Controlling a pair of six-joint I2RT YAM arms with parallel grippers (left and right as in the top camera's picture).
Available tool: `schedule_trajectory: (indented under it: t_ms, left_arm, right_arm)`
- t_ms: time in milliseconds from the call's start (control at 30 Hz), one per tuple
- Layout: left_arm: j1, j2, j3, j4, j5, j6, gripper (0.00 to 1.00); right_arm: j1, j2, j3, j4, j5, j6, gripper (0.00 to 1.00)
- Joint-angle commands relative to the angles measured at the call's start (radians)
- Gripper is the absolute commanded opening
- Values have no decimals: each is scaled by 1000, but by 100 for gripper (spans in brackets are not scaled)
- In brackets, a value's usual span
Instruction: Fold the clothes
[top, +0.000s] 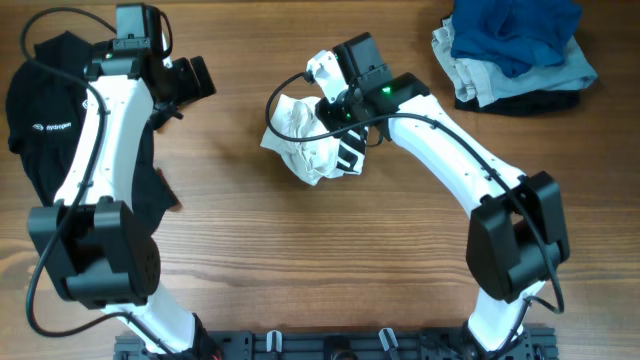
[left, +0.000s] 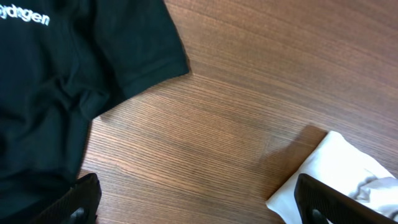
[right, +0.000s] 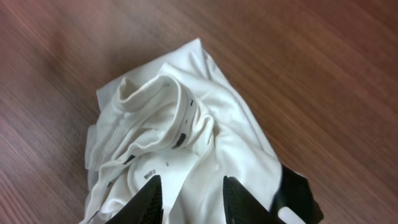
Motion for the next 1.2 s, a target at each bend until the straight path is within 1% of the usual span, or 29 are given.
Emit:
schedule_trajectory:
  t_ms: [0, 100, 167, 233, 333, 367, 400, 433, 467, 500, 600, 700, 767, 867, 900, 933, 967, 1000, 1033, 1100, 1167]
  left_arm:
    - [2, 37, -8, 3, 33, -17, 100]
    - [2, 41, -8, 3, 33, -17, 100]
    - [2, 41, -8, 3, 33, -17, 100]
    - [2, 41, -8, 3, 33, -17, 100]
    - [2, 41, -8, 3, 33, -17, 100]
    - [2, 41, -8, 3, 33, -17, 100]
    - [2, 41, -8, 3, 33, -17, 100]
    - [2, 41, -8, 3, 33, -17, 100]
    - [2, 41, -8, 3, 33, -17, 100]
    - [2, 41, -8, 3, 33, -17, 100]
    - [2, 41, -8, 3, 34, -17, 100]
    - [2, 41, -8, 4, 46, -17, 100]
    - [1, 41, -8, 7, 81, -16, 100]
    - [-4, 41, -8, 6, 160, 7, 100]
    - [-9, 41, -8, 5, 205, 43, 100]
    - [-20, 41, -8, 6, 268, 94, 100]
    - [-36, 41, -8, 7, 322, 149, 100]
    - [-56, 42, -8, 11, 356, 203, 100]
    - [-77, 42, -8, 18, 364, 241, 100]
    - [-131, 48, -8, 47, 362, 319, 100]
    - [-182, 61, -8, 84, 362, 369, 100]
  right_arm:
    - [32, 47, 5, -11, 21, -28, 34]
    - [47, 72, 5, -8, 41, -27, 44]
    - [54, 89, 5, 5, 100, -26, 49]
    - [55, 102, 5, 27, 174, -11, 51]
    - [54, 112, 5, 68, 243, -5, 50]
    - [54, 112, 5, 82, 257, -5, 49]
    - [54, 112, 5, 94, 268, -5, 45]
    - [54, 112, 5, 117, 285, 3, 34]
    - [53, 112, 5, 139, 299, 13, 18]
    - [51, 112, 5, 164, 305, 21, 5]
    - [45, 112, 9, 245, 296, 39, 4]
    - [47, 112, 27, 262, 252, 39, 4]
    - [46, 112, 39, 261, 235, 50, 4]
    - [24, 106, 42, 239, 240, 177, 4]
    - [5, 100, 42, 223, 236, 254, 8]
    - [-27, 87, 42, 200, 197, 327, 34]
    - [-64, 75, 42, 177, 128, 360, 61]
    - [-105, 65, 42, 155, 61, 386, 67]
    - [-138, 58, 42, 136, 19, 409, 71]
    - [-214, 52, 42, 88, -65, 436, 74]
    - [-272, 52, 42, 47, -111, 436, 74]
